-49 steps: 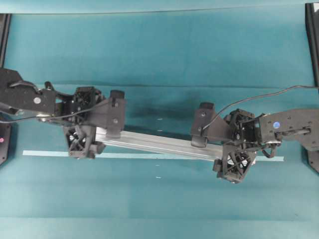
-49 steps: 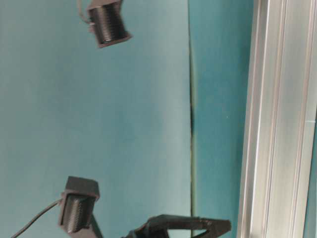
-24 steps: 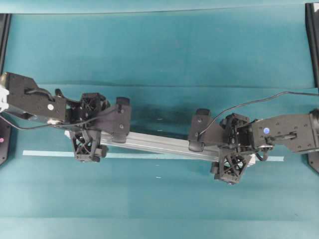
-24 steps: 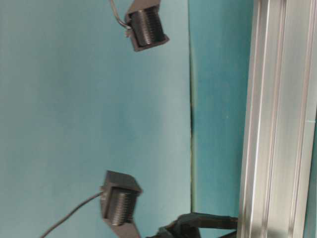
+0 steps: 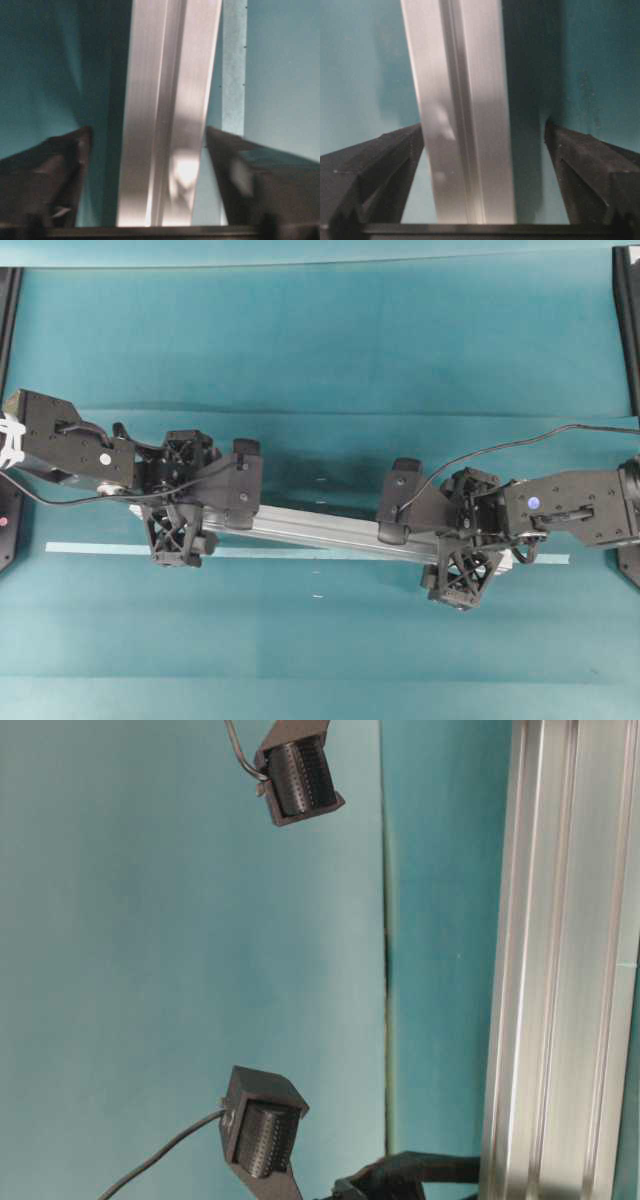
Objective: Lift the metal rail with both hands.
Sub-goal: 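Close both grippers on the silver rail, then lift the rail with both grippers and straighten it level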
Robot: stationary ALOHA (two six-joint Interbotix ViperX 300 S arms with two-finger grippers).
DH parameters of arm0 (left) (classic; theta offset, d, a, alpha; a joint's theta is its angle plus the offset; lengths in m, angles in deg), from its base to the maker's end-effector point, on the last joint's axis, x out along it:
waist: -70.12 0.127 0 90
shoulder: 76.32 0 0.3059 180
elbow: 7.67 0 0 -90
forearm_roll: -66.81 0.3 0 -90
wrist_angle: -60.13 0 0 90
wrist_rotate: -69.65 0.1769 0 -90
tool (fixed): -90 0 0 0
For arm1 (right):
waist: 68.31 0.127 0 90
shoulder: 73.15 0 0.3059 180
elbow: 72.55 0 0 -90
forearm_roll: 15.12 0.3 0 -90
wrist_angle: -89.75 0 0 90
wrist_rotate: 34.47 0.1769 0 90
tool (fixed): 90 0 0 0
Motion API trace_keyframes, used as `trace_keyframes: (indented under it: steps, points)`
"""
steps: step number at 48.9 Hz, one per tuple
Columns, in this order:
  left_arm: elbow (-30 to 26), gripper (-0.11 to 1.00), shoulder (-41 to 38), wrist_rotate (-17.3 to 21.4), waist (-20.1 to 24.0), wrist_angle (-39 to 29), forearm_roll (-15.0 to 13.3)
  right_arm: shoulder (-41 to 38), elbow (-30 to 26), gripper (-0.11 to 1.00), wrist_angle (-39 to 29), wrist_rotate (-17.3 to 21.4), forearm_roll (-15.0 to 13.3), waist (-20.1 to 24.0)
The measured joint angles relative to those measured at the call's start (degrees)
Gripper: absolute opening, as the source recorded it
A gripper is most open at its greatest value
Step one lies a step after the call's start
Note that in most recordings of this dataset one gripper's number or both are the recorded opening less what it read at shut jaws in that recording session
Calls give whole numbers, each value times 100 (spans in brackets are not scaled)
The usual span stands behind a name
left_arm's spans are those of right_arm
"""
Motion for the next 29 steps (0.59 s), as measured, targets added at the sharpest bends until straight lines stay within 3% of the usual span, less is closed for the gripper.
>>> trace_keyframes:
  steps: [5, 10, 29]
  points:
    - [26, 34, 0, 62, -79, 18, 18, 9, 0, 67, 0, 0, 18, -18]
    - [44, 30, 18, 62, -123, 70, 35, -18, -53, 44, 9, -26, 105, 35]
    - [70, 30, 18, 62, -185, 105, 35, -44, -79, 44, 18, -35, 185, 35]
